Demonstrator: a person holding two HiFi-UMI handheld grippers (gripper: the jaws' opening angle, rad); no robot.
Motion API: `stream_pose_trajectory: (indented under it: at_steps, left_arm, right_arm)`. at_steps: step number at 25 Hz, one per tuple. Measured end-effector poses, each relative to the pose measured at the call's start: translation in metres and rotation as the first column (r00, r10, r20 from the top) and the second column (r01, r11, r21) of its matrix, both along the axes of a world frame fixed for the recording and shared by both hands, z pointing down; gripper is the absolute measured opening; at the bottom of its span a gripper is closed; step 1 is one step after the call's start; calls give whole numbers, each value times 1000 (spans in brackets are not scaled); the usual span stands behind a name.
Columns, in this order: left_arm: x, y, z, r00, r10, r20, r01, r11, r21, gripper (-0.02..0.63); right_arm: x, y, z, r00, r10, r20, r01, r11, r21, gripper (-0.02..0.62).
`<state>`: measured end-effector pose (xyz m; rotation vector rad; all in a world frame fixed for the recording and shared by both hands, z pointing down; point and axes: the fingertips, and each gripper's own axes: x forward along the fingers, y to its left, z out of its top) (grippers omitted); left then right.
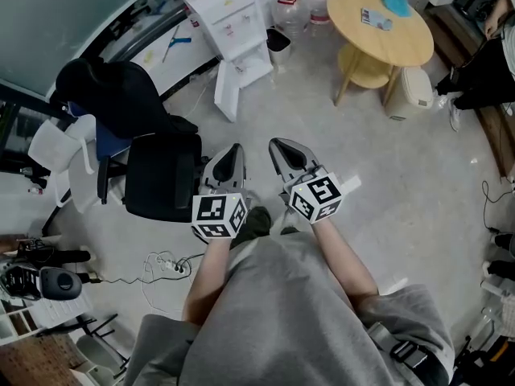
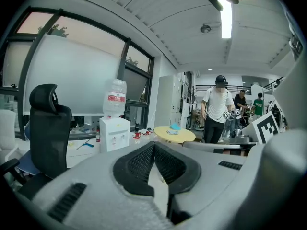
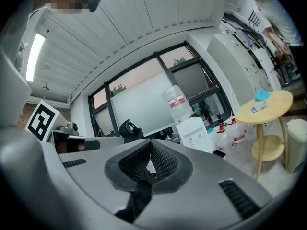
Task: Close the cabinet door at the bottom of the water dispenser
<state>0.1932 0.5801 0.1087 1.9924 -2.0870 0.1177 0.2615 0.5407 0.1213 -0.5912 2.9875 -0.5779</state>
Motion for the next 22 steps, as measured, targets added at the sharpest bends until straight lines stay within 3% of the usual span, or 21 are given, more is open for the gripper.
stream_pose_trajectory:
  at_steps: [10,22]
  left_arm:
    - [-51,-37,27,999,-5,-49,3,1000,-29,10]
    - [-153,-118,51,989,33,-142,-41,998,-54,9]
  right_arm:
    - [-42,-33,22,999,10,-41,-11,999,-33,11]
    - [-144,-111,39,992,35,-120,-43,997,-67,11]
